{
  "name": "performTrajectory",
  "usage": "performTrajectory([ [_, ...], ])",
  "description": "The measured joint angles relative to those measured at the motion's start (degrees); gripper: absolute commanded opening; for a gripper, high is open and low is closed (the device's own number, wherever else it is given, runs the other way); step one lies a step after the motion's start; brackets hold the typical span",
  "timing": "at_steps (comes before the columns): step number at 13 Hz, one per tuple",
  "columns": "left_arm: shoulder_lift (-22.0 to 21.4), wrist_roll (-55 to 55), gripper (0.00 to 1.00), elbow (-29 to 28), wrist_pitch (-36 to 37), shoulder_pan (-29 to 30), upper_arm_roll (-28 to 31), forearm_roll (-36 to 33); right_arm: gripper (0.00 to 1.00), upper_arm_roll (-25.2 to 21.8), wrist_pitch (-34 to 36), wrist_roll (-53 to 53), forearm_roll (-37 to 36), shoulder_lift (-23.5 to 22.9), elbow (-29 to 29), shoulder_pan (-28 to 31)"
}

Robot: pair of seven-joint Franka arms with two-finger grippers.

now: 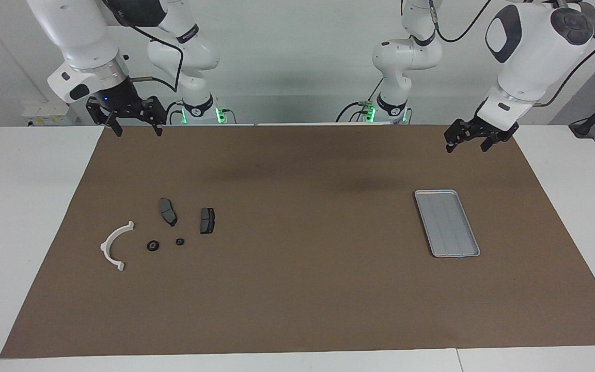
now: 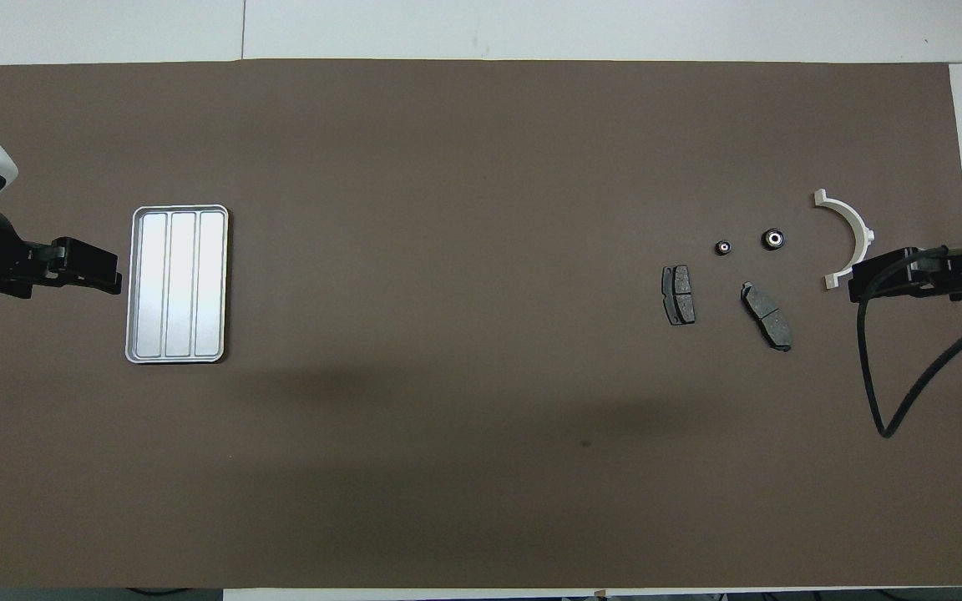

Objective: Place bearing gear from tray to pile

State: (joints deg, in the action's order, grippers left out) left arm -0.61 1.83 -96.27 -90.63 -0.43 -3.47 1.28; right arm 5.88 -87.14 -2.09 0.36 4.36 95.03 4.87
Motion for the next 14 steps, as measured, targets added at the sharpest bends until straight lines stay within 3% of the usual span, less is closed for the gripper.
performTrajectory([
  [14,0.0,0.0,1.00,0.0,0.0,0.0,0.0,0.0,1.00,-0.6,0.7,5.7,-1.7,1.2,1.6,0.7],
])
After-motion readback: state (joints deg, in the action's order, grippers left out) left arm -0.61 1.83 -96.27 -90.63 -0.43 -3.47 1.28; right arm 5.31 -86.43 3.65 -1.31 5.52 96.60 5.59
